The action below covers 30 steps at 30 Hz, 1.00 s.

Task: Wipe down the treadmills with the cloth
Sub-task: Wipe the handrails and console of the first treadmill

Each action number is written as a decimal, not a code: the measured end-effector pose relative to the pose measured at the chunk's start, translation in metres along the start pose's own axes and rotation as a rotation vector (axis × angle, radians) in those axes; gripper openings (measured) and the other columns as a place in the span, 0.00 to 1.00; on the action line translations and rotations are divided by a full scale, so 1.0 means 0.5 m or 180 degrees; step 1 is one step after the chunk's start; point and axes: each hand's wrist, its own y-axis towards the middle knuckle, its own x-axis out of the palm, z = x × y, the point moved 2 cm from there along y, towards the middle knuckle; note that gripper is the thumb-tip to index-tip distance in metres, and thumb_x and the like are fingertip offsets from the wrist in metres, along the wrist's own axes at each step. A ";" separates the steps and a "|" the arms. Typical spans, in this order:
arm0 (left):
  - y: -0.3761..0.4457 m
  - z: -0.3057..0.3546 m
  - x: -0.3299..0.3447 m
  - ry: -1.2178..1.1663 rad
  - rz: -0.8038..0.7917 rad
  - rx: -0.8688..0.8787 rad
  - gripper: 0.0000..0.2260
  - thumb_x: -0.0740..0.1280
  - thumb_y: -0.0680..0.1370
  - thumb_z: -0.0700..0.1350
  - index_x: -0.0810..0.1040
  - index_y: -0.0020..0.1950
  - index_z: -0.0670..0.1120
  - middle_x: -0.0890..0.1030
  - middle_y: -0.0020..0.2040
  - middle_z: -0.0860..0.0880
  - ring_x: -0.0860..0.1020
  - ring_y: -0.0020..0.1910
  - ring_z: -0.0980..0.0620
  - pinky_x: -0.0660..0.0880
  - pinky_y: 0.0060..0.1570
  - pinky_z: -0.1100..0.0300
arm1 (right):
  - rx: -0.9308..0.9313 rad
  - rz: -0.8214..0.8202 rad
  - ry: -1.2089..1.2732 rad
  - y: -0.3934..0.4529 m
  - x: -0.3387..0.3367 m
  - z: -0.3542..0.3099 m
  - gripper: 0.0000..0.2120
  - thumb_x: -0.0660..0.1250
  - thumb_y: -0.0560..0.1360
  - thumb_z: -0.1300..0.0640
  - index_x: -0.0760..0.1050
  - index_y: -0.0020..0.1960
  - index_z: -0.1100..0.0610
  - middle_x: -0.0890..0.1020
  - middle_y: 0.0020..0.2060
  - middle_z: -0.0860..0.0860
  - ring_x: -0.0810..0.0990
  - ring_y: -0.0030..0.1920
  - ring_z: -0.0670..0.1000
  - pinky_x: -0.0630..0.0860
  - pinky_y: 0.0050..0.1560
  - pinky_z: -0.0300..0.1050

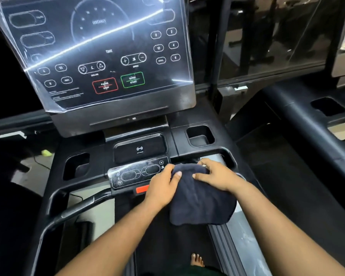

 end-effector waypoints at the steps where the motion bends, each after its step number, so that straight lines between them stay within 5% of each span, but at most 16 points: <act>1: 0.010 0.008 0.001 -0.0150 0.0016 -0.0092 0.05 0.62 0.83 0.53 0.71 0.51 0.54 0.76 0.37 0.55 0.78 0.43 0.46 0.72 0.43 0.51 | -0.0012 -0.0027 -0.0011 0.007 -0.011 -0.003 0.13 0.74 0.74 0.41 0.74 0.53 0.44 0.83 0.46 0.44 0.81 0.48 0.46 0.78 0.53 0.48; 4: 0.044 0.022 0.002 -0.0220 0.0073 -0.0257 0.04 0.62 0.83 0.52 0.73 0.53 0.53 0.78 0.39 0.55 0.80 0.46 0.45 0.75 0.47 0.50 | 0.0000 0.0084 -0.0454 0.036 -0.037 -0.019 0.18 0.73 0.74 0.39 0.74 0.58 0.45 0.83 0.53 0.44 0.80 0.55 0.50 0.76 0.56 0.51; 9: 0.108 0.024 -0.009 0.1470 0.0426 0.0085 0.10 0.62 0.82 0.55 0.76 0.58 0.52 0.80 0.53 0.47 0.75 0.58 0.43 0.69 0.57 0.46 | -0.0173 0.1621 -0.1546 0.077 0.026 -0.050 0.21 0.68 0.76 0.44 0.71 0.67 0.49 0.77 0.63 0.51 0.75 0.66 0.58 0.68 0.66 0.60; 14: 0.120 -0.008 -0.012 0.2463 0.0479 0.0935 0.17 0.60 0.81 0.56 0.76 0.67 0.52 0.72 0.73 0.50 0.68 0.72 0.48 0.69 0.62 0.45 | -0.0510 0.1001 -0.1538 0.055 0.182 0.006 0.33 0.52 0.81 0.35 0.59 0.80 0.52 0.67 0.77 0.51 0.61 0.79 0.55 0.53 0.79 0.64; 17: 0.122 -0.034 -0.013 0.2553 0.0215 0.1009 0.26 0.52 0.82 0.59 0.71 0.76 0.51 0.67 0.79 0.49 0.64 0.78 0.48 0.67 0.70 0.41 | -0.0584 0.0735 -0.1950 0.089 0.166 0.024 0.43 0.55 0.72 0.23 0.67 0.74 0.52 0.77 0.66 0.52 0.75 0.68 0.55 0.67 0.69 0.59; 21: 0.121 -0.061 -0.001 0.2625 -0.0245 0.1075 0.34 0.48 0.81 0.67 0.59 0.82 0.50 0.54 0.83 0.50 0.51 0.83 0.49 0.55 0.78 0.39 | -0.0546 -0.0194 -0.1751 0.156 0.091 -0.003 0.34 0.61 0.69 0.23 0.73 0.58 0.50 0.82 0.54 0.51 0.81 0.54 0.56 0.74 0.49 0.54; 26: 0.123 -0.071 -0.011 0.2859 -0.0777 0.1132 0.47 0.45 0.74 0.79 0.39 0.83 0.50 0.35 0.82 0.50 0.34 0.81 0.49 0.40 0.79 0.39 | -0.0863 0.0899 -0.2343 0.091 0.158 0.056 0.40 0.60 0.68 0.25 0.70 0.70 0.52 0.79 0.56 0.51 0.80 0.54 0.56 0.72 0.55 0.57; 30: 0.138 -0.061 -0.013 0.2993 -0.0746 0.1150 0.55 0.63 0.71 0.76 0.36 0.82 0.48 0.34 0.82 0.49 0.34 0.81 0.47 0.39 0.79 0.38 | -0.0835 0.0358 -0.2276 0.138 0.097 0.046 0.37 0.63 0.66 0.23 0.72 0.62 0.50 0.82 0.50 0.50 0.82 0.49 0.56 0.75 0.47 0.54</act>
